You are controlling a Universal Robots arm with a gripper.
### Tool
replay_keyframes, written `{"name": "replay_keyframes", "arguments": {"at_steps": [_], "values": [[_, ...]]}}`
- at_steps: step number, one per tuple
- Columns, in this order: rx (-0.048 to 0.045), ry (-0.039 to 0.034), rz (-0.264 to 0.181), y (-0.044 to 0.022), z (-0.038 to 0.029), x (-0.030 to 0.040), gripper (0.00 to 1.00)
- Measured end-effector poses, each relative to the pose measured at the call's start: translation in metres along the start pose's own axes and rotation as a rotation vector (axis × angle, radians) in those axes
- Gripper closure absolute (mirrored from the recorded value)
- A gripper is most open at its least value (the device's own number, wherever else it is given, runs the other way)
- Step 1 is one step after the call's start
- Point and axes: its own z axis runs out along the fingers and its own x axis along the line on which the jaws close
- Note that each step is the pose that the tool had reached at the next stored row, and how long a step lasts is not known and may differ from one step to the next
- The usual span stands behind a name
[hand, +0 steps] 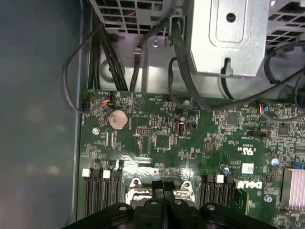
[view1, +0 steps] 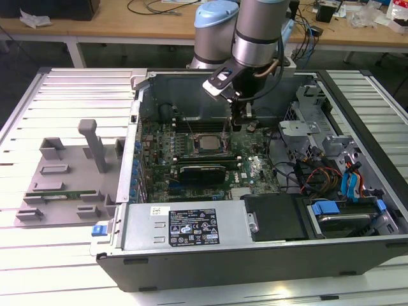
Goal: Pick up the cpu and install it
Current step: 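Close the cpu cover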
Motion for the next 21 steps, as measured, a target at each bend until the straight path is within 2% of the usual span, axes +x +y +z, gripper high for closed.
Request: {"name": "replay_keyframes", "arguments": {"at_steps": [6, 15, 19, 21], "values": [[0.0, -0.0001, 0.0, -0.0157, 0.001, 0.001, 0.89], [0.0, -0.0001, 0.0, -0.0301, 0.004, 0.002, 0.89], [0.0, 0.0, 0.0, -0.0407, 0.0073, 0.0028, 0.89], [0.0, -0.0001, 0.0, -0.0431, 0.0082, 0.0029, 0.89]]}}
